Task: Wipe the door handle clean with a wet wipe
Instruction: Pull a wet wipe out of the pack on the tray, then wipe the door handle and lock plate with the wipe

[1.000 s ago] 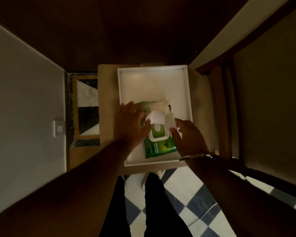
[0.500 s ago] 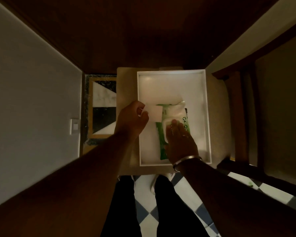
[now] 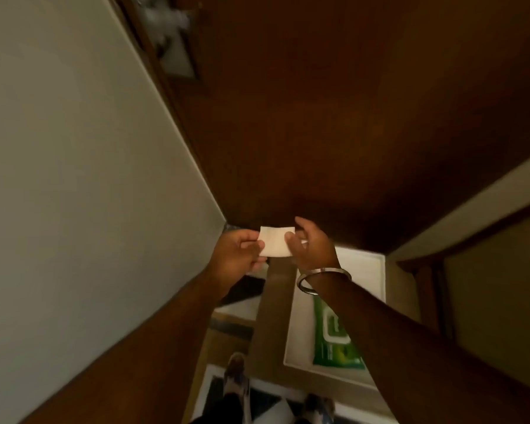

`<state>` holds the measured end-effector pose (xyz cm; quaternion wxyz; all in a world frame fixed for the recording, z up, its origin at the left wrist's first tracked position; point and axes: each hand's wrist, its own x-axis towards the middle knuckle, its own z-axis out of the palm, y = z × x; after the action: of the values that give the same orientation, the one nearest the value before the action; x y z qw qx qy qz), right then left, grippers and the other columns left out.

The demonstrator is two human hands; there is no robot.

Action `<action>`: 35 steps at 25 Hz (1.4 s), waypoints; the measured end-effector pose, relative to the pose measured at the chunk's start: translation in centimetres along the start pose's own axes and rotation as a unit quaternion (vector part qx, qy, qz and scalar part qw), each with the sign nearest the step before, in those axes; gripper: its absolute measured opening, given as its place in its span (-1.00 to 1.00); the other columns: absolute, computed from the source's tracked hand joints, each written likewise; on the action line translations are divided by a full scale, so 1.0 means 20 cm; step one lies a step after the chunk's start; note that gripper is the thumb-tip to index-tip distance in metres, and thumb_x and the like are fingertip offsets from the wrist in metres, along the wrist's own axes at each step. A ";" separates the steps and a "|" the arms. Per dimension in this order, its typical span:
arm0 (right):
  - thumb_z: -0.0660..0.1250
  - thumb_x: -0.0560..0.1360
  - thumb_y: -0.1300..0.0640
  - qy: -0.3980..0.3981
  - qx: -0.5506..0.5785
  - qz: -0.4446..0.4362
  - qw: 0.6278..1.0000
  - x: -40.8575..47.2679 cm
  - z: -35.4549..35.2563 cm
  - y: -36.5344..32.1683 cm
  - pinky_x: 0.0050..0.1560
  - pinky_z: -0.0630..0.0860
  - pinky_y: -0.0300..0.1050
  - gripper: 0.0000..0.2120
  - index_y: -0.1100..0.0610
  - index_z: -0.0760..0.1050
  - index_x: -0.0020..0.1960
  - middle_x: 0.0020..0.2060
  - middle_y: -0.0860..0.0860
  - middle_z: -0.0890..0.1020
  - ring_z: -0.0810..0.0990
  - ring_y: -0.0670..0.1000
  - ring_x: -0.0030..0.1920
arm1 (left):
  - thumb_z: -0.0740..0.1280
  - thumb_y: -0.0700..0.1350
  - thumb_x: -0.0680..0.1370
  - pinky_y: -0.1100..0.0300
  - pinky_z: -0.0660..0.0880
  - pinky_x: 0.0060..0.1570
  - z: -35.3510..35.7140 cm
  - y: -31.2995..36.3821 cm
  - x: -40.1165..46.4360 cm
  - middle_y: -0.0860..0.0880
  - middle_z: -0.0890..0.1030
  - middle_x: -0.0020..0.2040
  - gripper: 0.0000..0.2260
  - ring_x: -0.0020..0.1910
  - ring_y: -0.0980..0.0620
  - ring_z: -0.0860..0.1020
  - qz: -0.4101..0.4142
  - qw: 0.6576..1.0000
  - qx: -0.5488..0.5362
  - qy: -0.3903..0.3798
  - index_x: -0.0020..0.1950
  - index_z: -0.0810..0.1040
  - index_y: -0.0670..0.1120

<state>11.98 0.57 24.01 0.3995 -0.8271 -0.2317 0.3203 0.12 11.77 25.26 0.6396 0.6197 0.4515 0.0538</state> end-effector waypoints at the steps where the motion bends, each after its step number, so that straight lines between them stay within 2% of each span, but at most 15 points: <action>1: 0.35 0.60 0.13 0.000 0.051 0.017 0.999 0.00 -0.02 -0.15 -0.10 0.53 -0.31 -0.51 0.18 0.42 0.50 0.23 0.16 0.65 0.64 0.07 0.11 | 0.34 -0.19 0.55 0.15 0.62 -0.20 -0.08 0.11 -0.04 -0.05 0.66 -0.04 -0.86 -0.14 -0.01 0.67 0.024 1.000 0.002 0.014 -0.07 0.57 0.06; 5: 0.44 0.53 0.21 0.003 0.102 -0.059 0.993 -0.02 -0.06 -0.76 -0.37 0.48 -0.36 -0.76 0.21 0.63 0.19 -0.03 0.09 0.70 0.65 0.00 -0.12 | 0.34 -0.18 0.54 0.27 0.55 -0.35 -0.48 0.54 -0.22 -0.04 0.68 -0.09 -0.89 -0.21 0.03 0.67 0.107 0.992 -0.012 0.071 -0.06 0.57 0.04; 9: 0.45 0.52 0.19 0.046 0.104 -0.124 0.986 0.03 0.00 -1.26 -0.34 0.54 -0.27 -0.88 0.14 0.64 0.05 -0.18 -0.01 0.68 0.65 -0.02 -0.18 | 0.38 -0.17 0.51 0.19 0.60 -0.33 -0.84 0.83 -0.23 0.03 0.65 -0.10 -0.84 -0.21 0.02 0.65 0.209 0.968 -0.014 0.141 0.08 0.55 -0.07; 11: 0.44 0.53 0.18 0.079 0.095 -0.137 0.983 0.06 0.05 -1.46 -0.29 0.60 -0.20 -0.94 0.08 0.61 -0.01 -0.20 -0.05 0.66 0.65 -0.04 -0.18 | 0.43 -0.14 0.47 0.24 0.56 -0.32 -0.98 0.93 -0.20 0.09 0.60 -0.08 -0.79 -0.18 0.08 0.61 0.293 0.930 0.039 0.219 0.08 0.52 -0.03; 13: 0.43 0.54 0.18 0.101 0.081 -0.150 0.980 0.08 0.09 -1.63 -0.17 0.67 -0.10 -0.96 0.07 0.58 -0.04 -0.17 -0.04 0.65 0.65 -0.01 -0.11 | 0.42 -0.09 0.47 0.36 0.46 -0.27 -1.09 1.00 -0.19 0.14 0.55 -0.05 -0.80 -0.14 0.15 0.54 0.381 0.858 0.148 0.311 0.05 0.50 0.06; 16: 0.39 0.57 0.19 0.114 0.063 -0.182 0.975 0.07 0.11 -1.83 -0.10 0.69 -0.01 -0.93 0.06 0.57 -0.08 -0.17 -0.05 0.65 0.67 0.03 -0.09 | 0.31 -0.09 0.56 0.22 0.48 0.04 -1.18 1.11 -0.16 0.01 0.56 0.21 -0.76 0.14 0.04 0.50 0.464 0.784 0.279 0.303 0.23 0.51 0.01; 18: 0.36 0.59 0.20 0.110 0.077 -0.192 0.972 0.08 0.11 -1.91 -0.10 0.69 0.05 -0.90 0.05 0.59 -0.09 -0.17 -0.01 0.67 0.69 0.07 -0.09 | 0.29 -0.09 0.58 0.08 0.41 0.22 -1.19 1.16 -0.12 -0.02 0.43 0.39 -0.64 0.31 -0.02 0.41 0.461 0.787 0.316 0.260 0.37 0.40 0.00; 20: 0.35 0.59 0.21 0.107 0.105 -0.176 0.973 0.14 0.11 -1.97 -0.14 0.69 0.09 -0.93 0.11 0.61 -0.03 -0.12 0.08 0.69 0.71 0.12 -0.09 | 0.29 -0.08 0.58 0.04 0.36 0.30 -1.18 1.21 -0.05 -0.02 0.33 0.46 -0.58 0.37 -0.04 0.35 0.439 0.818 0.287 0.237 0.42 0.33 0.00; 22: 0.34 0.60 0.24 0.097 0.138 -0.156 0.973 0.23 0.11 -2.00 -0.35 0.65 -0.11 -0.93 0.14 0.60 -0.01 -0.10 0.12 0.69 0.70 0.10 -0.14 | 0.27 -0.07 0.59 -0.01 0.31 0.35 -1.14 1.23 0.05 -0.05 0.27 0.49 -0.59 0.43 -0.07 0.27 0.432 0.821 0.281 0.244 0.44 0.31 -0.02; 24: 0.34 0.60 0.24 0.093 0.146 -0.148 0.974 0.35 0.11 -2.01 -0.46 0.55 -0.28 -0.88 0.08 0.59 -0.07 -0.11 0.09 0.68 0.68 0.04 -0.16 | 0.21 -0.05 0.61 -0.02 0.23 0.39 -1.12 1.24 0.18 -0.07 0.20 0.52 -0.58 0.48 -0.07 0.16 0.422 0.818 0.291 0.258 0.46 0.27 -0.03; 29: 0.35 0.58 0.22 0.085 0.077 -0.190 0.975 0.72 0.08 -2.02 -0.44 0.50 -0.33 -0.83 -0.03 0.56 -0.11 -0.14 0.01 0.67 0.66 0.03 -0.14 | 0.35 -0.13 0.53 -0.11 0.22 0.41 -1.17 1.31 0.55 -0.09 0.12 0.54 -0.44 0.50 -0.12 0.06 0.392 0.736 0.473 0.287 0.47 0.19 -0.02; 32: 0.39 0.54 0.22 0.083 0.018 -0.201 0.976 0.93 0.07 -2.02 -0.34 0.57 -0.19 -0.80 -0.05 0.54 -0.16 -0.20 -0.02 0.66 0.65 0.02 -0.15 | 0.38 -0.11 0.51 -0.08 0.22 0.38 -1.21 1.35 0.69 -0.11 0.28 0.49 -0.49 0.45 -0.13 0.23 0.409 0.665 0.561 0.276 0.43 0.30 -0.04; 33: 0.40 0.53 0.22 0.084 -0.003 -0.204 0.975 0.98 0.07 -2.02 -0.30 0.60 -0.16 -0.79 -0.05 0.53 -0.19 -0.21 -0.03 0.65 0.64 0.00 -0.17 | 0.37 -0.07 0.51 -0.06 0.30 0.33 -1.23 1.36 0.73 -0.10 0.38 0.43 -0.54 0.38 -0.11 0.33 0.418 0.671 0.548 0.273 0.39 0.37 -0.03; 34: 0.42 0.52 0.22 0.084 -0.035 -0.209 0.974 1.02 0.07 -2.02 -0.29 0.59 -0.18 -0.76 -0.07 0.51 -0.22 -0.24 -0.05 0.63 0.63 -0.03 -0.19 | 0.34 0.00 0.53 0.02 0.40 0.24 -1.24 1.37 0.76 -0.07 0.50 0.33 -0.63 0.27 -0.05 0.45 0.416 0.708 0.496 0.282 0.32 0.43 0.00; 35: 0.44 0.50 0.22 0.085 -0.064 -0.218 0.970 1.04 0.07 -2.01 -0.30 0.54 -0.26 -0.73 -0.09 0.49 -0.25 -0.27 -0.08 0.61 0.61 -0.07 -0.23 | 0.26 0.08 0.55 0.16 0.47 0.13 -1.25 1.38 0.77 -0.01 0.59 0.19 -0.71 0.11 0.04 0.52 0.411 0.724 0.464 0.303 0.25 0.48 0.04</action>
<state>20.21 37.72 48.72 0.4239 -0.8047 -0.3918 0.1388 6.70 46.31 44.99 0.0169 0.9145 0.2913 0.2803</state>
